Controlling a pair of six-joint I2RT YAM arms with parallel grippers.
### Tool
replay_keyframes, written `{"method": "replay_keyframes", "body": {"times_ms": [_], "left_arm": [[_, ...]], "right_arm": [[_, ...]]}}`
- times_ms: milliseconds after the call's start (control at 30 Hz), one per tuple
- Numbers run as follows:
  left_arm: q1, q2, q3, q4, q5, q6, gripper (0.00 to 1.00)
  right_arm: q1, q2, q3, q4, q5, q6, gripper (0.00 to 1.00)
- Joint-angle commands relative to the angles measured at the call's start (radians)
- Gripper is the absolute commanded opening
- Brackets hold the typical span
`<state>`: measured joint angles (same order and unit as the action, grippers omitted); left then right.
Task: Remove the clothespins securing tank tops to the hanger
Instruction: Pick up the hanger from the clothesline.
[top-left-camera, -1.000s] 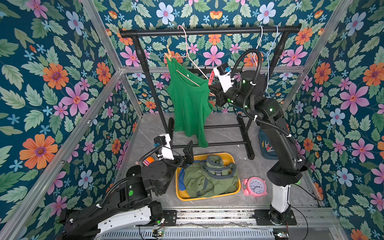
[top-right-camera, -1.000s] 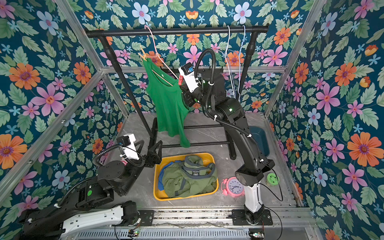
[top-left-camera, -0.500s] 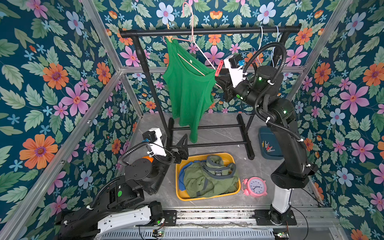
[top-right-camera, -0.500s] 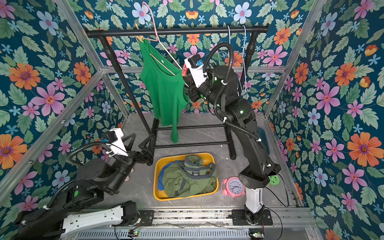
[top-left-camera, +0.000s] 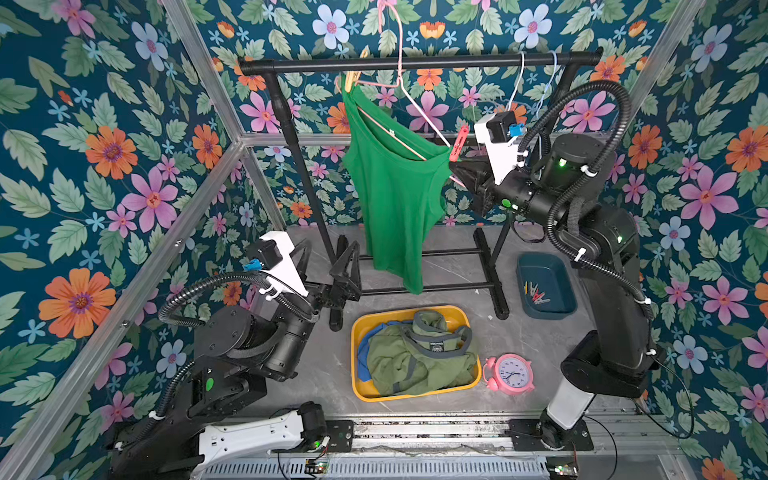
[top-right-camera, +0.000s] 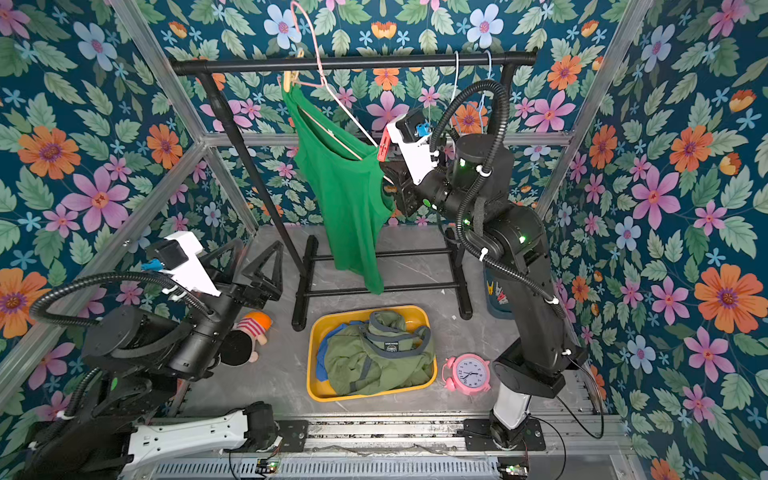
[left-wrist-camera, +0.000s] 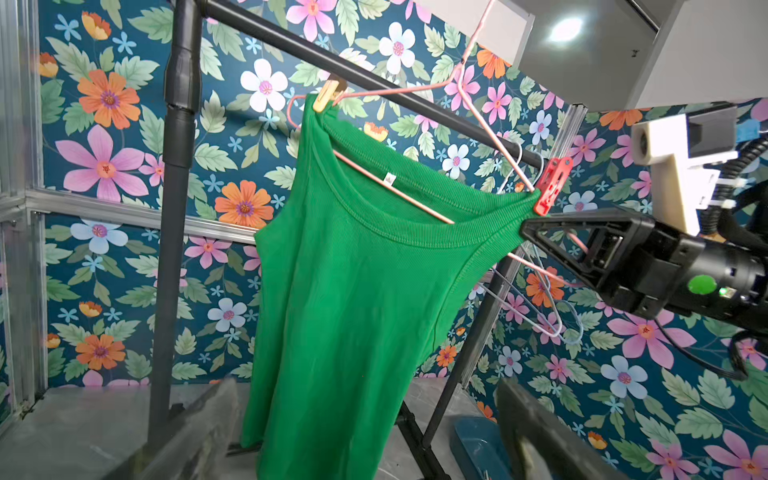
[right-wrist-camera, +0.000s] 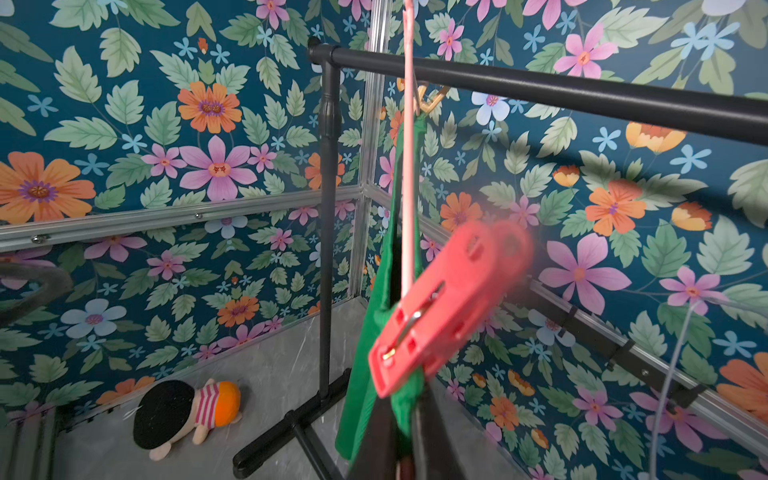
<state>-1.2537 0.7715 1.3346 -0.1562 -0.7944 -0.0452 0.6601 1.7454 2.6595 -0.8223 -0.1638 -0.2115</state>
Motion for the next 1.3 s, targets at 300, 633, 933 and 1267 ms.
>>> {"method": "replay_keyframes", "body": {"times_ms": [300, 633, 933, 1267], "left_arm": [[0.000, 0.009, 0.038, 0.034, 0.014, 0.071, 0.99], [0.000, 0.007, 0.153, 0.106, 0.038, 0.181, 0.99], [0.000, 0.066, 0.282, 0.052, 0.107, 0.183, 0.99], [0.000, 0.077, 0.368, -0.035, 0.183, 0.147, 0.99]], "right_arm": [[0.001, -0.069, -0.035, -0.080, -0.068, -0.009, 0.00], [0.002, -0.211, -0.046, -0.190, -0.237, 0.052, 0.00], [0.003, -0.362, -0.204, -0.203, -0.278, 0.070, 0.00], [0.003, -0.422, -0.239, -0.287, -0.352, 0.084, 0.00]]}}
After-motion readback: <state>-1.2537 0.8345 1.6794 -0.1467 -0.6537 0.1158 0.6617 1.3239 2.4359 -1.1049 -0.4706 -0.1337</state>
